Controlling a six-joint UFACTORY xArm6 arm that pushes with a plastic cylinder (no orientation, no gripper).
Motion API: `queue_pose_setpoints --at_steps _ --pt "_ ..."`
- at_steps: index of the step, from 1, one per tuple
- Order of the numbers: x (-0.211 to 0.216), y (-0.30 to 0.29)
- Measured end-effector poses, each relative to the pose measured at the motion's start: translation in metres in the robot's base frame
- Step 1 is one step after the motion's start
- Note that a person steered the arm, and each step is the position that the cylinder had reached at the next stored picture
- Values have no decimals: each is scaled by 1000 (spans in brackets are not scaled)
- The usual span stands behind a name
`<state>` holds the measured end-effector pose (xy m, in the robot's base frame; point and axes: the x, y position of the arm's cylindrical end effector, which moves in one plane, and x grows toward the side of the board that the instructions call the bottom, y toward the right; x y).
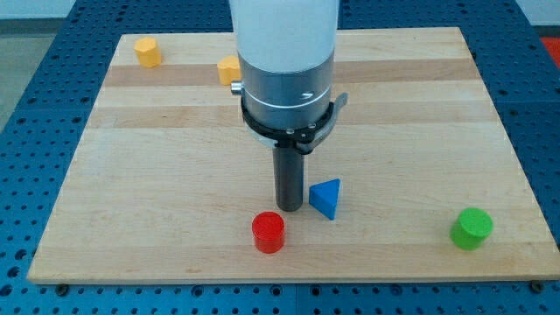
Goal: Place the blue triangle in between the green circle and the blue cube
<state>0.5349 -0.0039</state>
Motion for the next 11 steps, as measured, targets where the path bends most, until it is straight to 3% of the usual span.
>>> queue_pose_setpoints --at_steps 3,4,9,11 --pt "7 5" --pt "7 44" --pt "5 104" --pt "-37 113"
